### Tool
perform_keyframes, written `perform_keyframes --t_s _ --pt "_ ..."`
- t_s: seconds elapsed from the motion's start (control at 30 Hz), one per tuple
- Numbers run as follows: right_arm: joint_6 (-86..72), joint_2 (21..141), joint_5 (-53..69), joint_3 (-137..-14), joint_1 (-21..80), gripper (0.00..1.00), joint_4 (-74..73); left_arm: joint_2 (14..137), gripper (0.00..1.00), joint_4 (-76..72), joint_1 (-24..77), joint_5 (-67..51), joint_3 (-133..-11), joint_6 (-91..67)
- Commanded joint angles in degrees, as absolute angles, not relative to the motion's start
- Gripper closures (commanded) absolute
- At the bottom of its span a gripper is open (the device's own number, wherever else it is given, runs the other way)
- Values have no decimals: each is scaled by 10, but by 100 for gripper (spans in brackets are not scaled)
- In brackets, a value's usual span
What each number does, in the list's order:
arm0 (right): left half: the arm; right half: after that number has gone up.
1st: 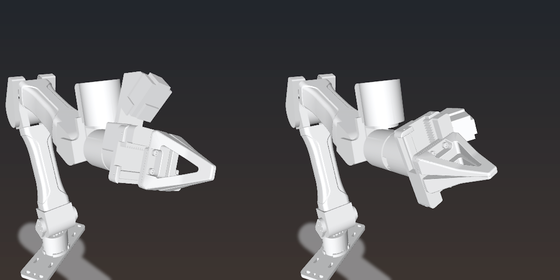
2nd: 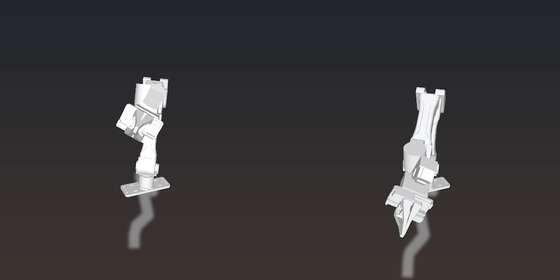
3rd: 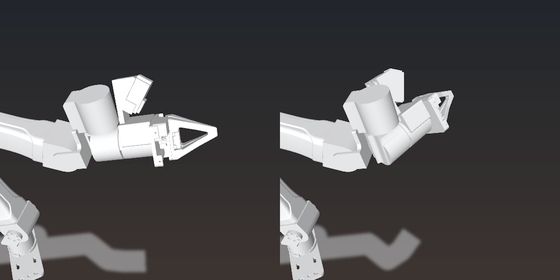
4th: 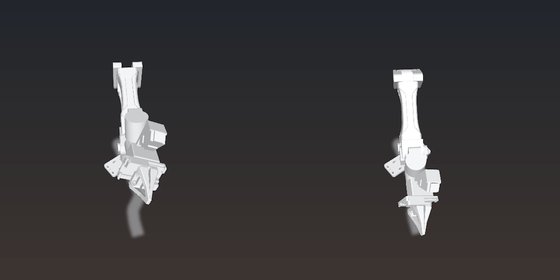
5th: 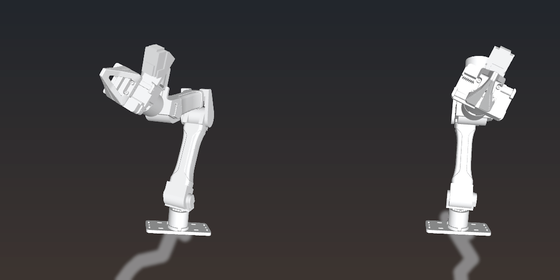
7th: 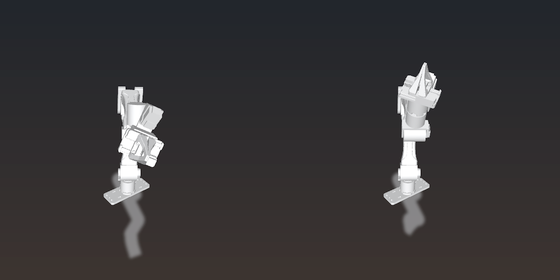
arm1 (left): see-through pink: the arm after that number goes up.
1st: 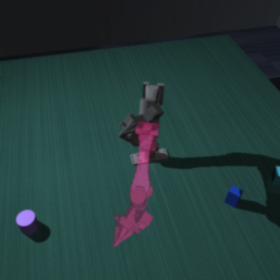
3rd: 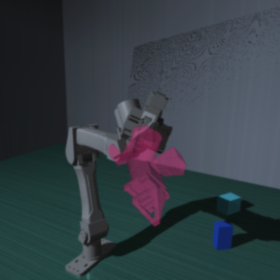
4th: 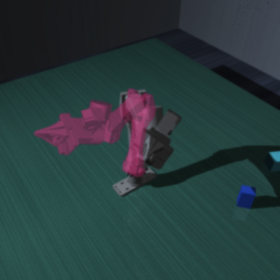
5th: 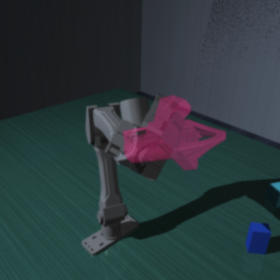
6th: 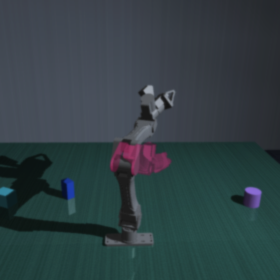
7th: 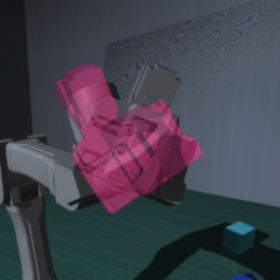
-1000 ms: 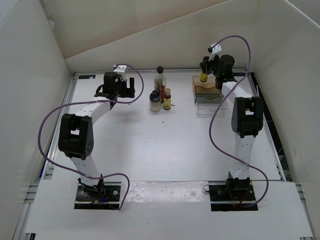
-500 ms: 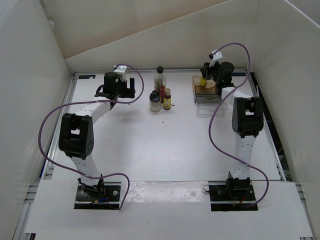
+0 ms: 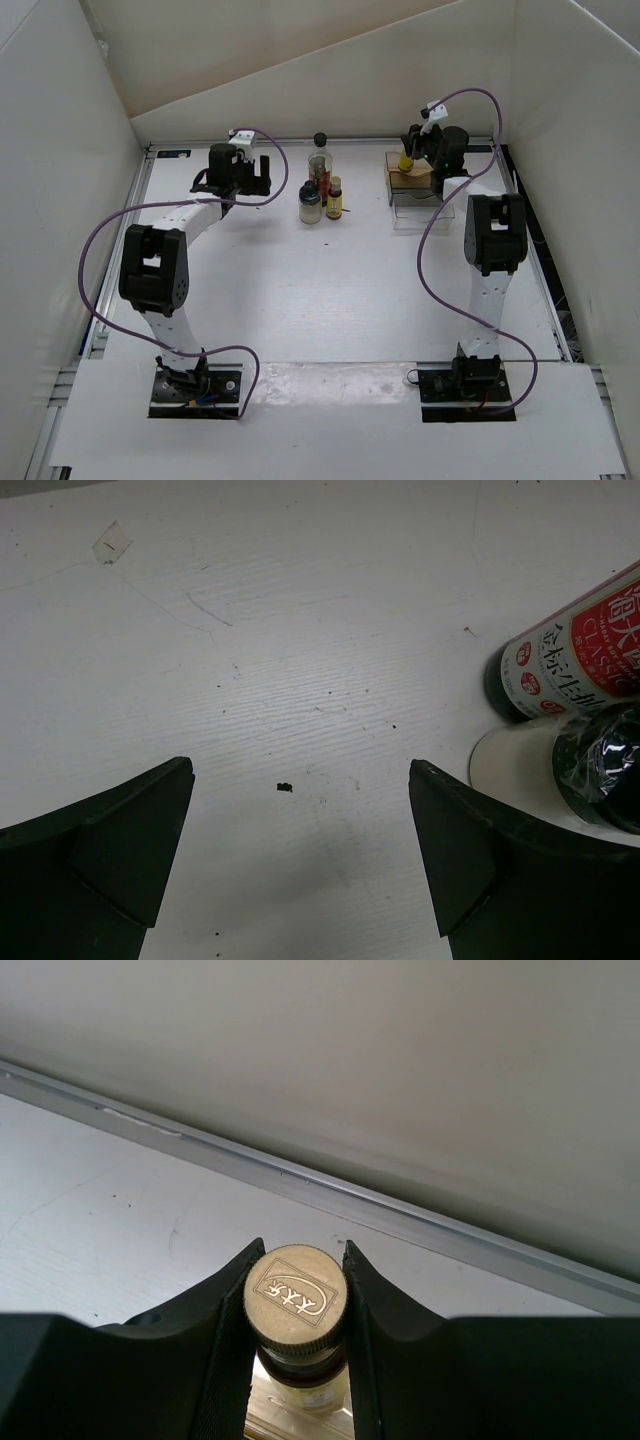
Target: Organize the condiment bottles
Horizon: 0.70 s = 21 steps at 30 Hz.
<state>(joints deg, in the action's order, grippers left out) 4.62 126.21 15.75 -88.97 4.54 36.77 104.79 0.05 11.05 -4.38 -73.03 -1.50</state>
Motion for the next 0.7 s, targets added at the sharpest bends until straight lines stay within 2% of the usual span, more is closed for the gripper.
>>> perform_keyframes --t_s 0.0,0.67 --pt "43 1237 154 -889 46 100 448 1045 0 -2 109 -54 -749 -14" --pt "32 1286 156 -895 54 100 466 1074 0 -2 109 -54 -758 -10"
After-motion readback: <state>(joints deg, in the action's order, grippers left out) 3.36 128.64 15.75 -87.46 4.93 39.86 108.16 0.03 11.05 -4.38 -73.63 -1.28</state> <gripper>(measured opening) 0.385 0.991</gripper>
